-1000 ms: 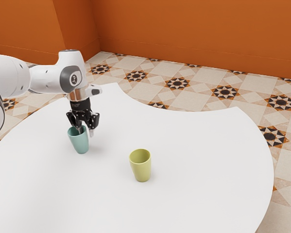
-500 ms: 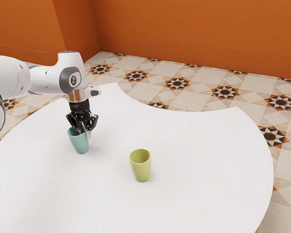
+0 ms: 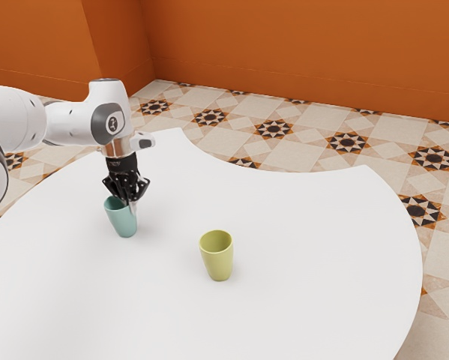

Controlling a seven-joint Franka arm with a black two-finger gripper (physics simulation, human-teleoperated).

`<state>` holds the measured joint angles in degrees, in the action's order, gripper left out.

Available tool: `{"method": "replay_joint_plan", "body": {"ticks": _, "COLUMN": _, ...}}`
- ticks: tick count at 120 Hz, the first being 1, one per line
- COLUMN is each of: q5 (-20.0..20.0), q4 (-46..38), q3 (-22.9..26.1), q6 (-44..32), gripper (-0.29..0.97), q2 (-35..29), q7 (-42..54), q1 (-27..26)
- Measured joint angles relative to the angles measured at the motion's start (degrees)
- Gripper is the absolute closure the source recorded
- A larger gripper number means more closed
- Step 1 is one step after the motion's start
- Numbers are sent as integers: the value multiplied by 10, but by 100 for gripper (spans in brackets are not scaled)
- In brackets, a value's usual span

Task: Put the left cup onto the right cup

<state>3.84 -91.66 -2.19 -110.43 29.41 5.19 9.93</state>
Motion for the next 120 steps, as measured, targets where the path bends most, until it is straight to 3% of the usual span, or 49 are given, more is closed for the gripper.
{"method": "replay_joint_plan", "body": {"ticks": 65, "q5": -5, "q4": -1, "q3": 0, "q6": 5, "gripper": 79, "q2": -14, "q7": -5, "q1": -9}}
{"method": "replay_joint_plan", "body": {"ticks": 120, "q5": -27, "q4": 7, "q3": 0, "q6": 46, "gripper": 78, "q2": -53, "q7": -16, "q1": -67}}
